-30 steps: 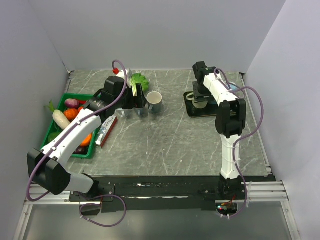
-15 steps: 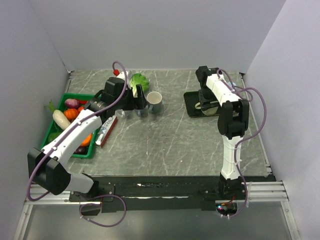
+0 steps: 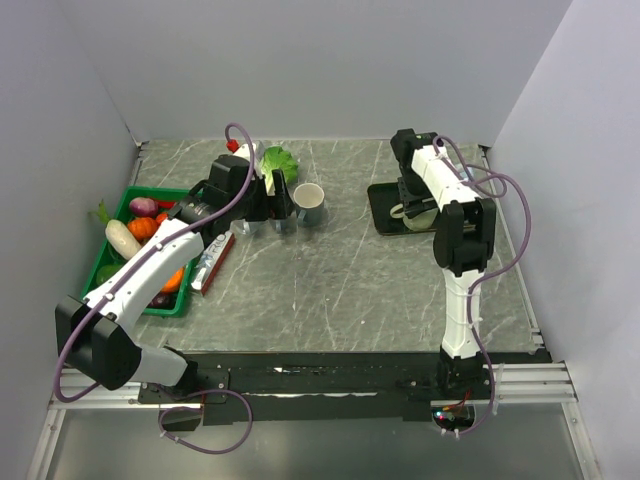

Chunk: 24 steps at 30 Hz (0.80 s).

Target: Turn the mug right side up

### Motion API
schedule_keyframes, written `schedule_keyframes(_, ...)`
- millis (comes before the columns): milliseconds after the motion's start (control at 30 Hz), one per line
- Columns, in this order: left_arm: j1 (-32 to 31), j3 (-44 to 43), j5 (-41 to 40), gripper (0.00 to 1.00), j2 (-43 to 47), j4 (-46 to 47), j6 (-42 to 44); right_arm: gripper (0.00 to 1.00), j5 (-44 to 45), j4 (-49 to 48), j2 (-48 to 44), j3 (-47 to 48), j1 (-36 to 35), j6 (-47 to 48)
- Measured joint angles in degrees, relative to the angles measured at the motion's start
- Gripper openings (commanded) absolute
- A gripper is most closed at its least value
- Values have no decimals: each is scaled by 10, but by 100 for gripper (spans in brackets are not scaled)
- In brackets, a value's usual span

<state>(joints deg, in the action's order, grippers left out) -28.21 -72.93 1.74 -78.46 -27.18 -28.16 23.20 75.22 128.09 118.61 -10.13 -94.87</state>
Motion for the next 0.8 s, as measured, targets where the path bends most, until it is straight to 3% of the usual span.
schedule_keyframes(167, 0, 0, 0, 96, 0, 0, 0, 68, 7, -2, 12, 4, -2, 16)
schedule_keyframes(400, 3, 1, 1, 96, 0, 0, 0, 56, 16, -9, 31, 7, -11, 33)
schedule_keyframes(600, 4, 1, 4, 96, 0, 0, 0, 32, 15, -13, 32, 7, -14, 38)
schedule_keyframes(733, 4, 1, 4, 96, 0, 0, 0, 3, 16, -14, 32, 7, -16, 44)
schedule_keyframes(800, 4, 1, 4, 96, 0, 0, 0, 0, 17, -16, 32, 7, -17, 47)
